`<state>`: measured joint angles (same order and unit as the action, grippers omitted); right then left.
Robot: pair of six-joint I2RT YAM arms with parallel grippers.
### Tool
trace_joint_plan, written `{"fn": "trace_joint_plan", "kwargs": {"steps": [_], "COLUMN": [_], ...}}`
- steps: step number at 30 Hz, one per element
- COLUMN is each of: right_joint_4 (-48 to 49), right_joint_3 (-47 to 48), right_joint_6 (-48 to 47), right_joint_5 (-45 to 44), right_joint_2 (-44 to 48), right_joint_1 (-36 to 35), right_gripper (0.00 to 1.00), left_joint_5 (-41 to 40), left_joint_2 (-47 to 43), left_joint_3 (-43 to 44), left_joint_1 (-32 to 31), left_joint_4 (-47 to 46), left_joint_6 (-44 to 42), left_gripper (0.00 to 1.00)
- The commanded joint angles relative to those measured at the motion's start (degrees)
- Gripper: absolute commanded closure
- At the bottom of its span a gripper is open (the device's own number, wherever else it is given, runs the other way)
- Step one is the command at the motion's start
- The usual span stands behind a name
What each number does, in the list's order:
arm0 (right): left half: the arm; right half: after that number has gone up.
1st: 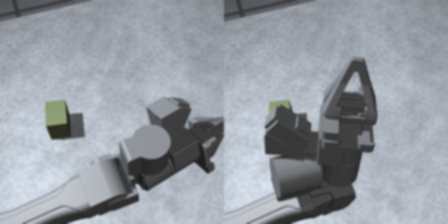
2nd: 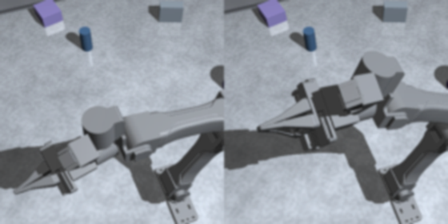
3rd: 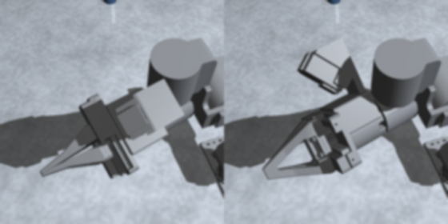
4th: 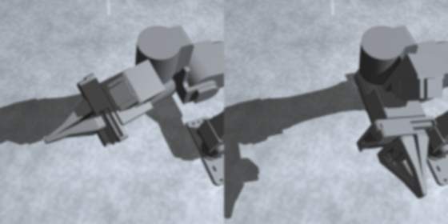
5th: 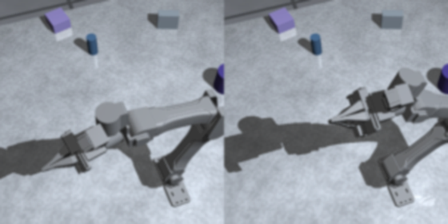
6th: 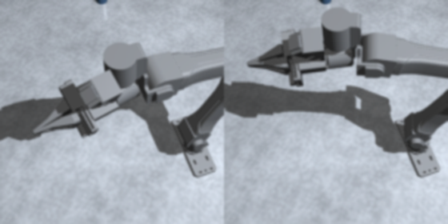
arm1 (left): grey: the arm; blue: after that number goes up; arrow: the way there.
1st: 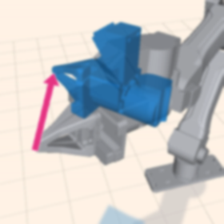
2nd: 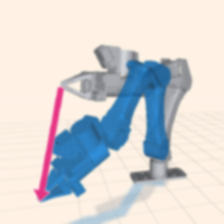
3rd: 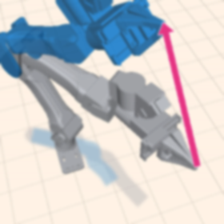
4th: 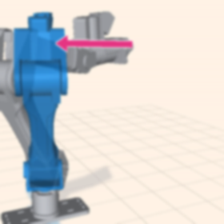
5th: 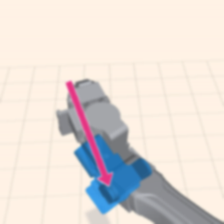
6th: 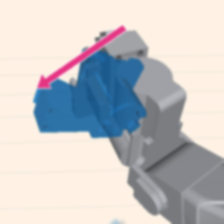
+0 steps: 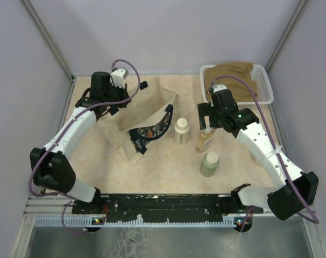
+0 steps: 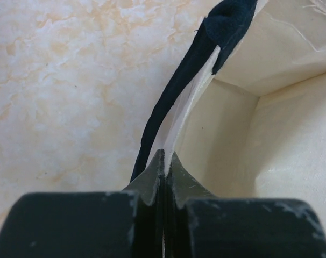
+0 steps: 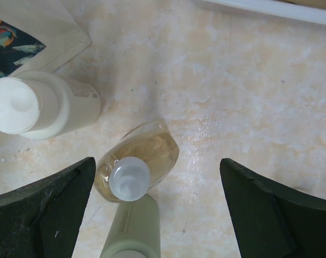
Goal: Place the personal care products into the canvas bag
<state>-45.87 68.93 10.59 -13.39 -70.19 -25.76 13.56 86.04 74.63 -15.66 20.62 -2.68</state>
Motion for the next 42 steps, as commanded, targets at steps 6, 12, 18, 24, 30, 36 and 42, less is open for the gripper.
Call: {"fn": "trace_joint_plan", "kwargs": {"steps": [6,12,18,24,30,36,42], "right_joint_4": [1.22,0.44,-1.51,-0.9,1.06,6.31,8.04], "right_joint_3": [-2.39,-2.68,-4.53,-6.78,-8.08,-9.75,-10.38], "right_joint_6": [0.93,3.2,6.72,9.93,11.1,11.09,9.97], "right_joint_5": [2.47,3.47,2.52,2.83,2.67,1.76,0.42], "right_joint_2": [-1.28,-3.83,-4.57,-4.65,-5.23,-5.98,-7.96], "right_joint_1": [-0.44,-0.43,-0.48,-0.44,-0.48,-0.43,-0.52], "right_gripper": [0.01,0.01,0.01,0.01,0.12,0.24,0.33], "left_joint_5": [-5.54,-6.09,-5.77,-4.7,-3.45,-3.41,-3.88], "left_joint_2": [-6.18,-8.69,-9.64,-9.71,-9.52,-10.63,-11.0], "left_joint_3": [-0.27,-2.89,-5.11,-6.21,-6.67,-7.56,-7.76], "left_joint_1": [-0.21,-0.16,-0.19,-0.2,-0.23,-0.2,-0.22], "left_joint_4": [2.49,2.92,1.23,-0.24,-0.67,-1.02,-0.76], "left_joint_6": [6.08,7.55,7.35,7.07,7.36,7.56,7.39], "left_gripper": [1.0,1.0,1.0,1.0,1.0,1.0,1.0]}}
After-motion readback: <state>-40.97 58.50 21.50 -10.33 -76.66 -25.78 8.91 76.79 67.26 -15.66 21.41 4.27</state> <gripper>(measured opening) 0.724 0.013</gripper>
